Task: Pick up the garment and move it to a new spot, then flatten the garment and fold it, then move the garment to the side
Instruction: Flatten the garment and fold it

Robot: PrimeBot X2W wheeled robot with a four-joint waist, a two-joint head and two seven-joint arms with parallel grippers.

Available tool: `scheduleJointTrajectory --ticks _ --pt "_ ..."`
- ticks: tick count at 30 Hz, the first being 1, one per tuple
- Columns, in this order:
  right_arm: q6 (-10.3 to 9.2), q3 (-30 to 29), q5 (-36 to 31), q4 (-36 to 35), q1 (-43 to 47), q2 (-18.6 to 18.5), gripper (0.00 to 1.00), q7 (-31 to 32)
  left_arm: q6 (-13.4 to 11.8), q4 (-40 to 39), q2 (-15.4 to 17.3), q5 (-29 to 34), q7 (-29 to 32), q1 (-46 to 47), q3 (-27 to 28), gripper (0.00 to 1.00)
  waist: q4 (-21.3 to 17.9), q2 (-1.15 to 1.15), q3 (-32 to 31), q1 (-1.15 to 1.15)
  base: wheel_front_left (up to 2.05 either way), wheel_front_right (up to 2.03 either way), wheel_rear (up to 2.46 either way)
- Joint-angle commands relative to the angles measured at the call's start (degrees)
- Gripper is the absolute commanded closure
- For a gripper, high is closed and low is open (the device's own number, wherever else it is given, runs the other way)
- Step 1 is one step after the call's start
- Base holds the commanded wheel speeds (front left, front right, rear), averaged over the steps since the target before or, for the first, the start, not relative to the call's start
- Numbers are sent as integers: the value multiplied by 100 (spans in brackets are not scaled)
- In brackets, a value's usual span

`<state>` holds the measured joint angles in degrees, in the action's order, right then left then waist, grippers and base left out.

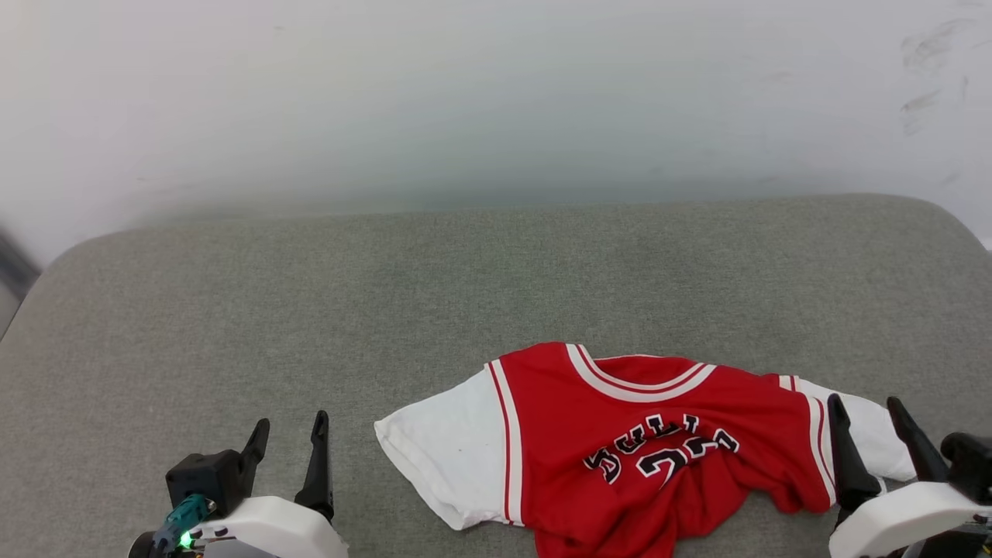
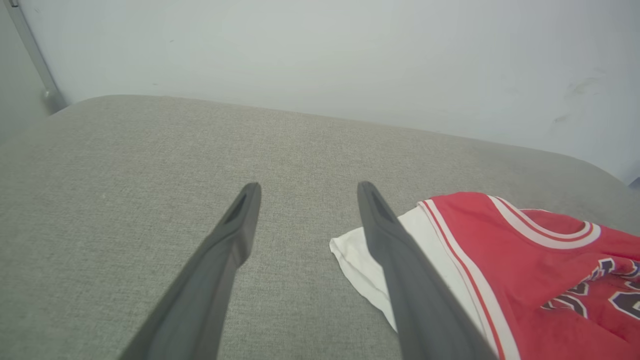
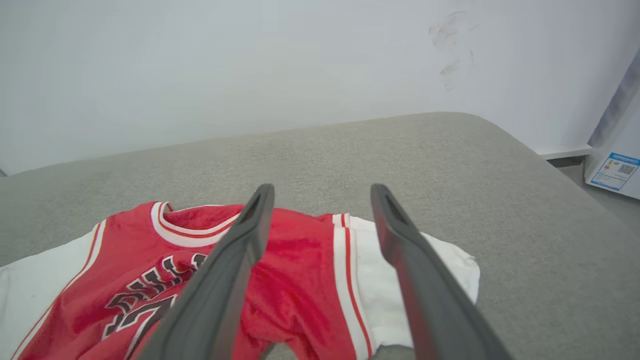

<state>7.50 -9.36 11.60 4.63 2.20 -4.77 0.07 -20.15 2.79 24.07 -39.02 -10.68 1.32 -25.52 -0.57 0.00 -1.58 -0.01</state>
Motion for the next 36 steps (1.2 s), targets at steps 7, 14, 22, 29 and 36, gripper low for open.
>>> scheduleJointTrajectory --ticks 7,14,22,29,36 --pt "-2 379 -130 -881 498 146 0 253 101 185 201 59 283 113 -115 0 -170 0 -58 1 0 0 0" --pt "-2 598 -81 -1321 563 189 0 524 712 594 361 -169 1686 954 -616 0 -384 0 106 1 0 0 0" --pt "-2 759 104 -1399 280 193 0 463 1160 1492 493 -574 3443 1935 -901 0 -766 0 594 1 0 0 0" --pt "-2 812 217 -1229 110 194 0 282 1323 2216 582 -744 4289 2288 -1063 0 -1037 0 907 1 0 0 0" --pt "-2 824 224 -1108 -24 194 0 133 1561 2600 411 -897 5209 2147 -1522 78 -1081 0 1036 1 0 0 0"
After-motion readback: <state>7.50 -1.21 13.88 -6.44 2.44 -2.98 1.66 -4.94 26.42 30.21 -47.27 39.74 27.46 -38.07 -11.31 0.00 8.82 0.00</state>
